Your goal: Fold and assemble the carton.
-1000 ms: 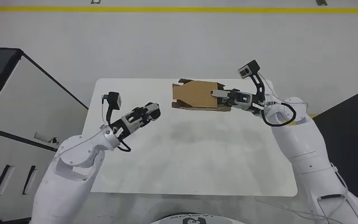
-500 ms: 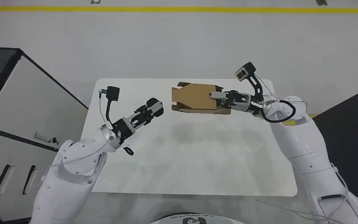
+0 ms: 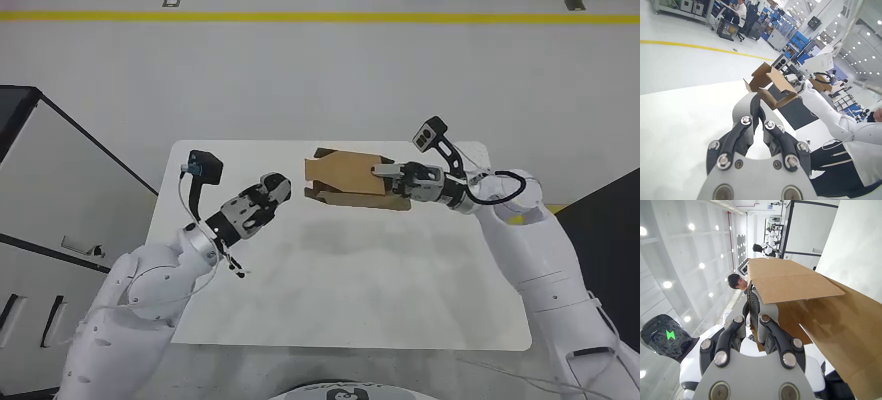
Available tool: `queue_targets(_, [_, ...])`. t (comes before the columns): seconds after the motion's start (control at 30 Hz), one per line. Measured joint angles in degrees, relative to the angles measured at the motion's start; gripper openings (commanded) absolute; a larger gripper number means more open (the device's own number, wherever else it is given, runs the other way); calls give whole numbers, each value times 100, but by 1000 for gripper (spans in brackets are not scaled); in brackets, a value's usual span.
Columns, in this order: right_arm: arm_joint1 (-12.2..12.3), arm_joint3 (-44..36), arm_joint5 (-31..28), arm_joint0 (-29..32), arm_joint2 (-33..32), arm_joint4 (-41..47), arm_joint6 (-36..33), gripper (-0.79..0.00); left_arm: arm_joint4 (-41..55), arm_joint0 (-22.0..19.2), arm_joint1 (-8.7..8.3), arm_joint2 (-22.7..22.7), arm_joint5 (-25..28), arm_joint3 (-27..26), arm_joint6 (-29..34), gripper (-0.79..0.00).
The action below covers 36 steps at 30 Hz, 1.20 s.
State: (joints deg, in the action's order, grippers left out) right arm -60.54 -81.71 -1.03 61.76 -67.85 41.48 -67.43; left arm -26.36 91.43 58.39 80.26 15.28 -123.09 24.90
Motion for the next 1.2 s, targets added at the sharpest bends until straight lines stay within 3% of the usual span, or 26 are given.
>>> queue_targets(0.17, [-1, 45, 470, -10, 33, 141, -67, -785, -885, -72, -18, -15, 638, -10, -160, -785])
queue_targets(0.27, [-1, 53, 513, -18, 33, 155, -77, -785, -1405, -75, -24, -7, 666, -5, -181, -785])
queue_targets(0.4, [-2, 41, 520, -3, 38, 155, -54, -785, -1282, -97, -31, 24, 638, -37, -143, -785])
queue_targets(0.63, [-2, -7, 870, 68, 69, 138, 159, -785, -2459, -160, -39, -87, 996, -168, -359, -785])
queue_targets(1.2, [-19, -135, 864, 192, 126, 122, 316, -785, -2740, -278, -28, -217, 1083, -83, -360, -785])
